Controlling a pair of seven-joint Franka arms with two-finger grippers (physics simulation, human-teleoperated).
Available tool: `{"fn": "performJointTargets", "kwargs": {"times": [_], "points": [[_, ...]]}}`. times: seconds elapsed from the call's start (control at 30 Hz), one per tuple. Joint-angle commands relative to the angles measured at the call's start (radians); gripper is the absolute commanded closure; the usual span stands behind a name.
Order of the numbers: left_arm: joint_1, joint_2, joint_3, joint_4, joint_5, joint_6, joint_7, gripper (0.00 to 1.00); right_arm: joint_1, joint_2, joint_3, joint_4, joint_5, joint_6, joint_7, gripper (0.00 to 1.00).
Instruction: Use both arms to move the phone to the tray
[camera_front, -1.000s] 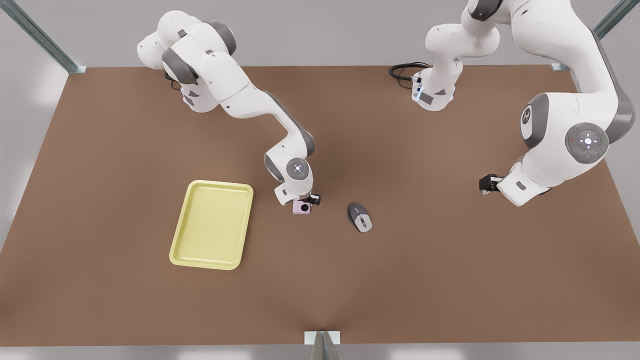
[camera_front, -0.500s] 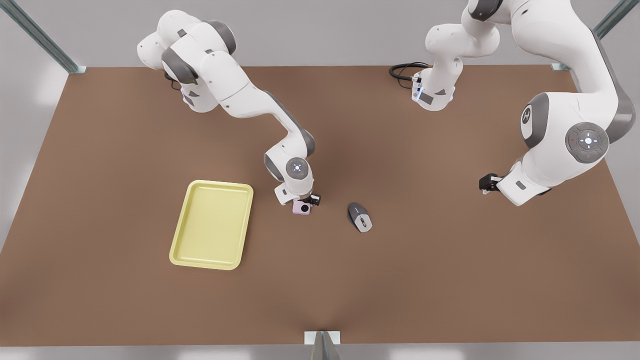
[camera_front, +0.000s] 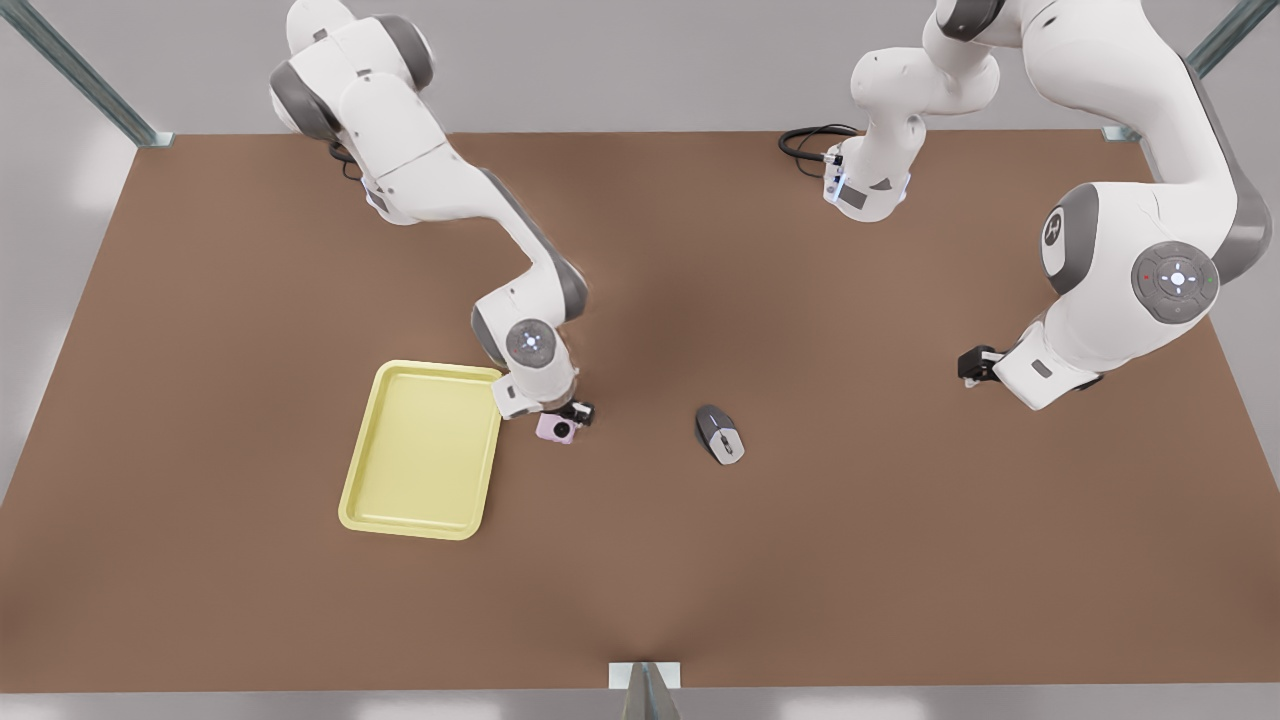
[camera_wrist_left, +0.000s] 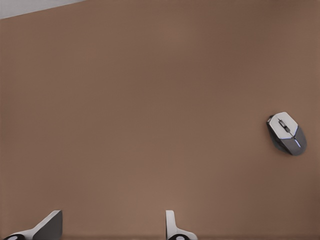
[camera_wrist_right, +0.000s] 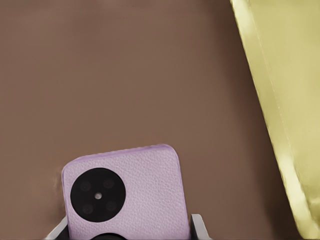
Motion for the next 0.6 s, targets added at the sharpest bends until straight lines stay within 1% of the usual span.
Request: {"fn": "performJointTargets", "kwargs": {"times": [0.0,0.07,0.1,0.2,0.23,0.27,0.37,0.4,0.43,0.47,0.5,0.53,0.57], "points": [[0.0,-0.001,0.0,0.0,-0.001,-0.001,0.0,0.0,-0.091,-0.069,0.0,-0.085,-0.007,-0.042,-0.411,0.31],[0.0,-0.001,0.0,0.0,-0.002,0.0,0.0,0.0,-0.205,-0.102,0.0,-0.154,-0.008,-0.031,-0.583,0.31],[0.0,0.001,0.0,0.0,-0.002,0.0,0.0,0.0,-0.262,-0.126,0.0,-0.23,-0.008,0.035,-0.674,0.31],[0.0,0.002,0.0,0.0,-0.004,0.0,0.0,0.0,-0.295,-0.126,-0.002,-0.31,-0.008,0.113,-0.734,0.29],[0.0,0.002,0.0,0.0,-0.002,0.0,0.0,0.0,-0.306,-0.125,-0.002,-0.33,-0.007,0.142,-0.749,0.07],[0.0,0.002,0.0,0.0,-0.002,0.0,0.0,0.0,-0.305,-0.125,0.0,-0.33,-0.007,0.142,-0.746,0.0],[0.0,0.002,0.0,0.0,-0.001,0.0,0.0,0.0,-0.305,-0.131,0.0,-0.319,-0.008,0.125,-0.748,0.0],[0.0,0.001,0.0,0.0,0.001,0.0,-0.002,0.0,-0.305,-0.154,0.0,-0.298,-0.007,0.082,-0.749,0.0],[0.0,0.001,0.0,0.0,0.002,0.0,-0.002,0.0,-0.306,-0.218,-0.003,-0.263,-0.008,-0.017,-0.752,0.0],[0.0,-0.001,0.0,0.002,0.002,0.0,0.0,0.0,-0.324,-0.315,-0.011,-0.249,-0.008,-0.112,-0.751,0.0],[0.0,-0.001,0.0,0.002,0.002,0.0,0.0,0.0,-0.351,-0.384,-0.031,-0.149,-0.008,-0.272,-0.752,0.0],[0.002,0.001,0.0,0.002,0.002,0.0,0.0,0.0,-0.349,-0.401,-0.054,-0.047,-0.008,-0.393,-0.761,0.0],[0.0,0.002,0.0,0.007,0.004,0.002,-0.003,0.0,-0.351,-0.402,-0.095,0.102,-0.001,-0.562,-0.879,0.0]]}}
